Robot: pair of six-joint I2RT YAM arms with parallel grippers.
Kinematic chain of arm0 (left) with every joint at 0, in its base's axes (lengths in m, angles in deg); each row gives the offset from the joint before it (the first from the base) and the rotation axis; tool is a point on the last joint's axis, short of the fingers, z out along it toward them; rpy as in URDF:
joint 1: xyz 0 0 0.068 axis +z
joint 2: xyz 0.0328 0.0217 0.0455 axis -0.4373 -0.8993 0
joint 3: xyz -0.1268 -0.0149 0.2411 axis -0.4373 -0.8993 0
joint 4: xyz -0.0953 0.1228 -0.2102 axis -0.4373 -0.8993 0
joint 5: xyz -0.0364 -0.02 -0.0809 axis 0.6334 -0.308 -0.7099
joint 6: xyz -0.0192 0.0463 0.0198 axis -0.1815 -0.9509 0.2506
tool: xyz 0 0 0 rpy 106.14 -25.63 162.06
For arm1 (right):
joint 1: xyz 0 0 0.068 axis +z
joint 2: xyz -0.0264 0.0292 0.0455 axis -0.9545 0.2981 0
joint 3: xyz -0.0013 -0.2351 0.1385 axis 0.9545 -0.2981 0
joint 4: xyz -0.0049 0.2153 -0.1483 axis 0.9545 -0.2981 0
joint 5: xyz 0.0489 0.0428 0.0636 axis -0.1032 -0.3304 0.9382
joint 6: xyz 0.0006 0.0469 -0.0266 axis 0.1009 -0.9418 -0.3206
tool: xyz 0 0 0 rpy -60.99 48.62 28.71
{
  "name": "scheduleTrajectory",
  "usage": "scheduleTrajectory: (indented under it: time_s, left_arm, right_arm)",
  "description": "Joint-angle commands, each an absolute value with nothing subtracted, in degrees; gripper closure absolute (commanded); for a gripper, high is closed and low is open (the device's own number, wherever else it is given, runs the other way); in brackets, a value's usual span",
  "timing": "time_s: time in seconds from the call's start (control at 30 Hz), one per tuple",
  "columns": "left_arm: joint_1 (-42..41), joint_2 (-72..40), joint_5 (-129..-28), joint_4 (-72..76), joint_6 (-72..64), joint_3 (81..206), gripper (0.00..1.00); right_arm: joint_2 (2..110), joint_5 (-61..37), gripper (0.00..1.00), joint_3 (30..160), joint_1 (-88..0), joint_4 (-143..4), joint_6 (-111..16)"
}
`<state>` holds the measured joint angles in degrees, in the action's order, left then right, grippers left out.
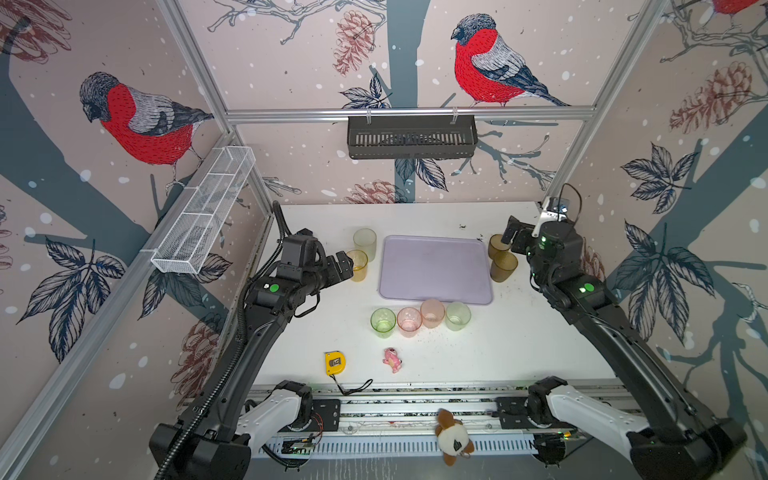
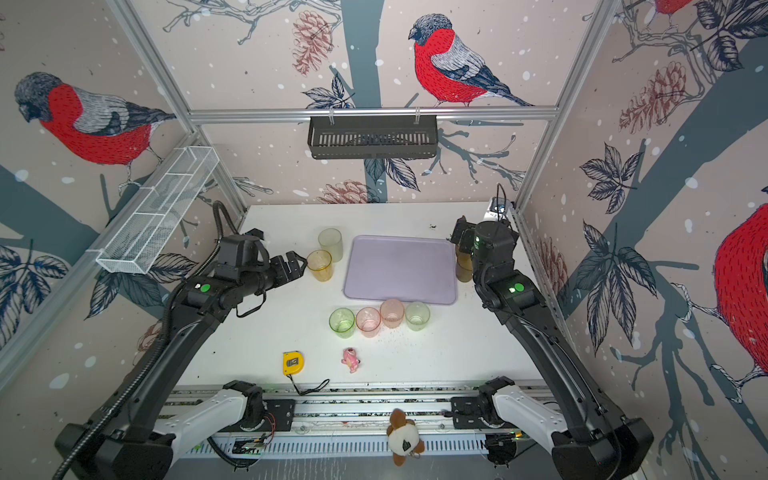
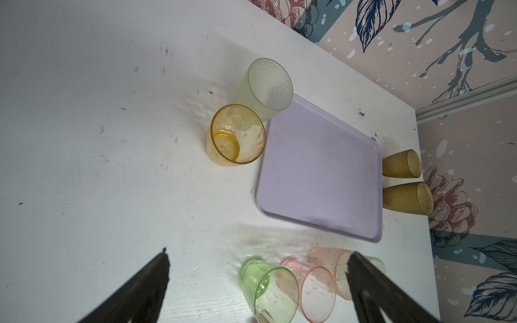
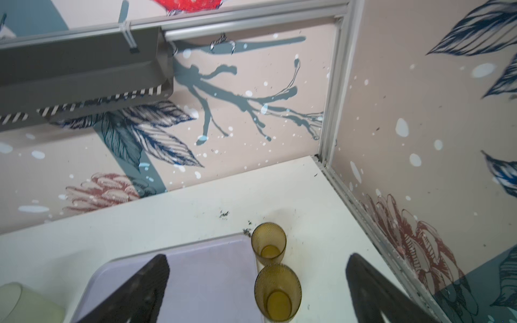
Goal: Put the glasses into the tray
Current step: 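Raise both arms and move the left gripper over the green cup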
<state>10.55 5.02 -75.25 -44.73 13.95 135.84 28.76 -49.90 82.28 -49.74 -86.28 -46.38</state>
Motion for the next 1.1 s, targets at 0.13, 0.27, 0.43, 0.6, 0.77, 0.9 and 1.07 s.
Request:
scheduleTrajectory:
  time_s: [0.13,0.27,0.43,0.6,0.77,0.9,1.07]
  left_arm:
    - [4.1,0.8,-71.0,-59.7,16.8,143.6,0.02]
    - [-0.8,-1.5,-69.4,-61.5,19.3,144.6,0.02]
    - [-5.0,-2.4,-67.7,-60.4,23.4,144.6,0.04]
    - [-6.2,-4.6,-68.5,-59.5,24.3,145.4,0.07]
    - [-7.0,-7.8,-67.2,-60.3,23.7,147.8,0.12]
    - [-7.1,-9.8,-67.9,-58.8,22.6,146.9,0.15]
    - [-7.1,-13.2,-69.3,-58.4,20.1,146.0,0.21]
  right_arm:
    - [34.8,-44.1,0.00,89.1,-43.6,-95.7,-45.1]
    - [39.6,-38.2,0.00,93.1,-42.4,-102.1,-44.1]
    - [39.8,-34.5,0.00,93.5,-39.6,-103.1,-41.8]
    - [39.9,-29.4,0.00,95.3,-38.9,-105.3,-39.5]
    - [39.9,-26.6,0.00,94.4,-38.2,-105.3,-40.2]
    - [39.9,-25.7,0.00,93.3,-38.1,-104.4,-41.9]
    - [39.9,-26.5,0.00,93.1,-38.1,-104.5,-42.2]
